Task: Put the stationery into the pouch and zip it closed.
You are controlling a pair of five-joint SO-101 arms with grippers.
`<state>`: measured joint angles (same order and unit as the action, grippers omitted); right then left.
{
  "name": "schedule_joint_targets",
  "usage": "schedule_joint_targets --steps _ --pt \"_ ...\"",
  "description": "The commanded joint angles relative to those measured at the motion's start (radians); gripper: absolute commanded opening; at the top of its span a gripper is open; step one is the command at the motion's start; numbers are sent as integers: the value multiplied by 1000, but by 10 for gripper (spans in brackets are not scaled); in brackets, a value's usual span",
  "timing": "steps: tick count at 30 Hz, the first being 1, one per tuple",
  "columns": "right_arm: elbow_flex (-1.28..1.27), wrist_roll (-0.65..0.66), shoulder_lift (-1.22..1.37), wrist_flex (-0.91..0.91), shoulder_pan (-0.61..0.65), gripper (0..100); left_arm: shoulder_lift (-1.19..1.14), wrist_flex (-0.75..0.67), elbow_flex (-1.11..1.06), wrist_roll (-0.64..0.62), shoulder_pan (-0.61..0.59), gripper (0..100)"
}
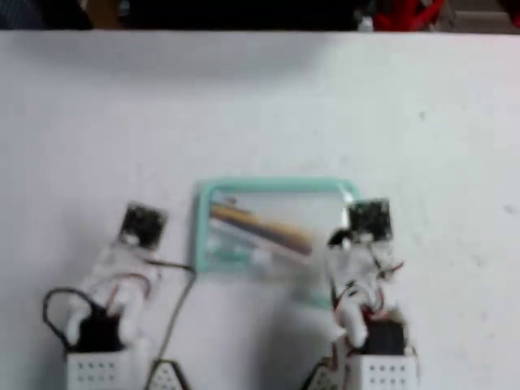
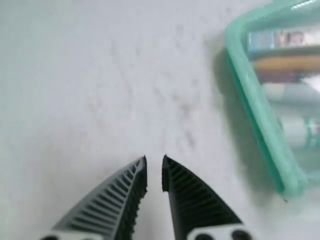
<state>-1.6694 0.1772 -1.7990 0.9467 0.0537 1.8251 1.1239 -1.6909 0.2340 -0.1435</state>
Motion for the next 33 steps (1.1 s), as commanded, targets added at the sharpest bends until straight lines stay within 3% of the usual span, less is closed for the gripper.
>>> schedule_joint_targets --steps 1,6,10,33 --pt "-21 -9 -2 53 -24 21 -1 55 -2 2 -1 79" --pt "-21 -3 -1 91 -25 19 -1 149 -2 2 -1 79" --pt "-21 -3 -2 344 -8 18 1 161 -2 0 -8 76" --pt "-21 -3 1 323 -2 18 1 161 -2 2 -5 77"
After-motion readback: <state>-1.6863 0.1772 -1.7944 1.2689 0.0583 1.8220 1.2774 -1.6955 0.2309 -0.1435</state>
